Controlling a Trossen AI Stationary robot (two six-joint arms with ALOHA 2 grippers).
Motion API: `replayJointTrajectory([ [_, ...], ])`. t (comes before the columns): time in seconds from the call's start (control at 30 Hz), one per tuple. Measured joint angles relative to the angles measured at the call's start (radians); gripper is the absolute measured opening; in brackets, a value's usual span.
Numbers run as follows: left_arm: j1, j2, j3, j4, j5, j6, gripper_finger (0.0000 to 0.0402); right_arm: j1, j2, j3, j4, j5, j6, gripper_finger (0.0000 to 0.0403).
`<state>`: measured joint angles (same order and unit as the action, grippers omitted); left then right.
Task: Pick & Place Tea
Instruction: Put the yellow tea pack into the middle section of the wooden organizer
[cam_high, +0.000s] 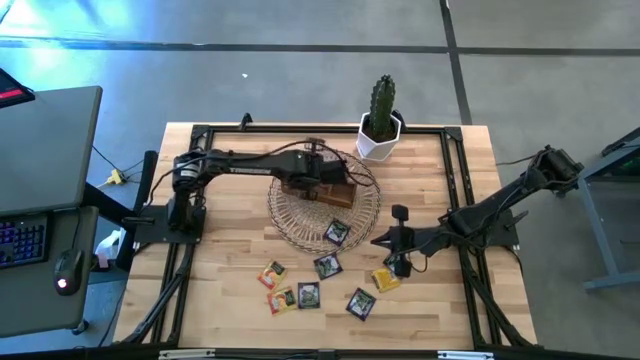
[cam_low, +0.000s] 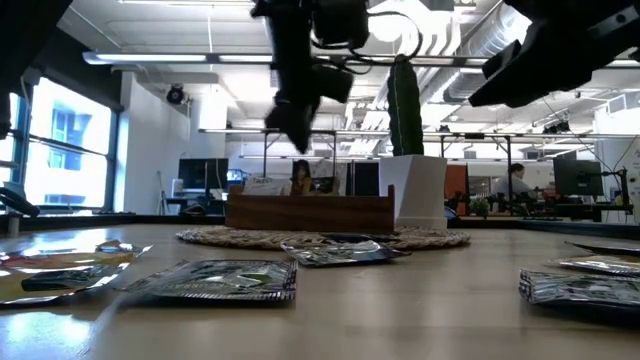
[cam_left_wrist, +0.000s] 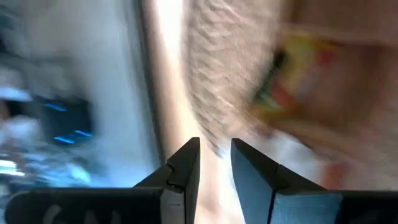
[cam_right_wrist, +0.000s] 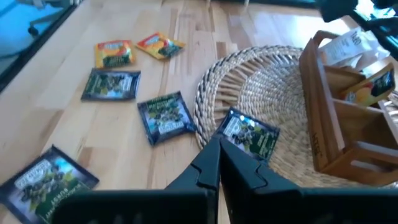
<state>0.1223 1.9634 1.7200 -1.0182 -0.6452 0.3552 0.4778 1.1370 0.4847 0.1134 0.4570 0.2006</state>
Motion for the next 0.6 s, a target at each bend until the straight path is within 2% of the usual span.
replayJointTrajectory([
  [0.2, -0.013, -0.059, 0.124, -0.237, 0.275, -0.206, 0.0088, 0.000, 0.004, 0.000, 0.045, 0.016, 0.041, 0.0046],
  [0.27, -0.026, -0.075, 0.160, -0.248, 0.331, -0.229, 0.0088, 0.000, 0.015, 0.000, 0.062, 0.023, 0.052, 0.0067],
  [0.37, -0.043, -0.131, 0.157, -0.339, 0.423, -0.254, 0.0088, -0.001, 0.045, 0.000, 0.128, 0.003, -0.019, 0.0097],
  [0.43, -0.061, -0.158, 0.164, -0.343, 0.482, -0.286, 0.0088, 0.000, 0.075, 0.000, 0.180, -0.006, -0.058, 0.0113],
  [0.53, -0.098, -0.219, 0.120, -0.390, 0.516, -0.325, 0.0088, -0.002, 0.135, 0.008, 0.259, -0.028, -0.086, 0.0132],
  [0.6, -0.131, -0.244, 0.087, -0.343, 0.497, -0.331, 0.0088, -0.002, 0.180, 0.039, 0.265, -0.035, -0.093, 0.0141],
])
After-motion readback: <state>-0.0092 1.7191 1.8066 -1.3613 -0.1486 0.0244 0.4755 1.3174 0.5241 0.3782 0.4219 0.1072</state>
